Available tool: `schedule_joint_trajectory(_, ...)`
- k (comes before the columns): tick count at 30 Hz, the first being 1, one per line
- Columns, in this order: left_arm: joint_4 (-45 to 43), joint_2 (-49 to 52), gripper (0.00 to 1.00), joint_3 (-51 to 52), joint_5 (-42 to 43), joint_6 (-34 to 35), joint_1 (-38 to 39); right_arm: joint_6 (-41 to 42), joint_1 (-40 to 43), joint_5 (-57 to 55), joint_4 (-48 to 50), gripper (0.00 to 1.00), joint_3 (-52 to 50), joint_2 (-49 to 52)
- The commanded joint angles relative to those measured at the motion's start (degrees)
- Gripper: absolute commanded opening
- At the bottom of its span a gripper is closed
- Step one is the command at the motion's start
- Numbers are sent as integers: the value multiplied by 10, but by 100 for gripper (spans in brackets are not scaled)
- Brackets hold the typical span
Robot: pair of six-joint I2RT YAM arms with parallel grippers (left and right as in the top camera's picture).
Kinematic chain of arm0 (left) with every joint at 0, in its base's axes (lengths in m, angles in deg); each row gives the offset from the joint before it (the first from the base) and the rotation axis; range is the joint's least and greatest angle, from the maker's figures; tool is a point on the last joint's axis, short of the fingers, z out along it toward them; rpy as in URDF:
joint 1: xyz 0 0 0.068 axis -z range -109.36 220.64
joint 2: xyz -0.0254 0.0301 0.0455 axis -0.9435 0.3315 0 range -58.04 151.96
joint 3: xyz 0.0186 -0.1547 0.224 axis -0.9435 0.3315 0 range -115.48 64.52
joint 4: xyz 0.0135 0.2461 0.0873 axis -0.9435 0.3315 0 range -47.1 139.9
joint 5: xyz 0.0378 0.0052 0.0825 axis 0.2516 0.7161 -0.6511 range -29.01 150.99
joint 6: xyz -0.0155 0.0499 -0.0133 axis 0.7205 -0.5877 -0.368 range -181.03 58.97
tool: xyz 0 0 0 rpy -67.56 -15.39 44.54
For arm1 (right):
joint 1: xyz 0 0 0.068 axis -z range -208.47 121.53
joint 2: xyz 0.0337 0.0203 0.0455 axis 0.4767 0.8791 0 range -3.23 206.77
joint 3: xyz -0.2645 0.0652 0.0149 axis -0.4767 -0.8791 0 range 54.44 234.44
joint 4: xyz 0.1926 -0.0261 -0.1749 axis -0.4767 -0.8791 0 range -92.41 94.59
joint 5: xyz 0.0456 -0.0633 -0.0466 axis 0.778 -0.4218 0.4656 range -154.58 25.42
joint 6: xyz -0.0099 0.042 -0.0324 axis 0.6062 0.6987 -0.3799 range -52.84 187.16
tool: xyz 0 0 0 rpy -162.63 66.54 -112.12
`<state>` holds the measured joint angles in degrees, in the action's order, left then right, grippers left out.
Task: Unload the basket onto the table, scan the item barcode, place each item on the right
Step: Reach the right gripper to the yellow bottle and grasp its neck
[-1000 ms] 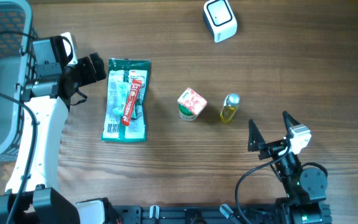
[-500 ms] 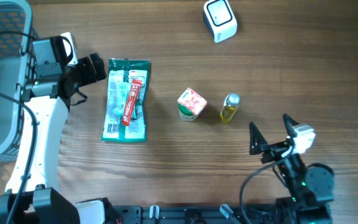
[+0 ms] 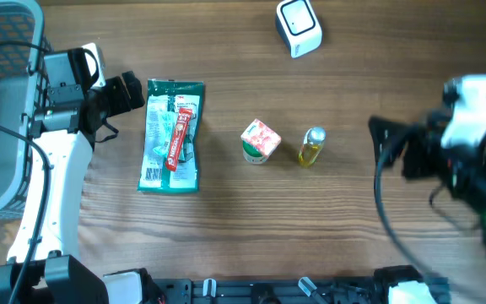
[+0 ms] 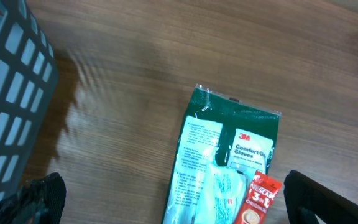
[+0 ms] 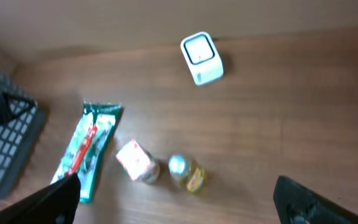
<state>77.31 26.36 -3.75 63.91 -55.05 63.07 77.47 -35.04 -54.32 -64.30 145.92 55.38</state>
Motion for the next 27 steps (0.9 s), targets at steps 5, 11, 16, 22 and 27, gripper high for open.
schedule_joint_trajectory(5, -1, -8, 100, -9, 5, -13, -2, 33, 2, 89, -50, 100, 83, 174)
schedule_joint_trajectory(11, -1, -8, 100, -9, 5, -13, -2, 70, 2, 89, -108, 88, 83, 265)
schedule_joint_trajectory(16, -1, -8, 100, -9, 5, -13, -2, 129, -35, 15, -122, 80, 72, 293)
schedule_joint_trajectory(22, -1, -8, 100, -9, 5, -13, -2, 222, -116, -102, -116, 92, 52, 301)
schedule_joint_trajectory(27, -1, -8, 100, -9, 5, -13, -2, 248, -159, -136, -111, 95, 52, 328)
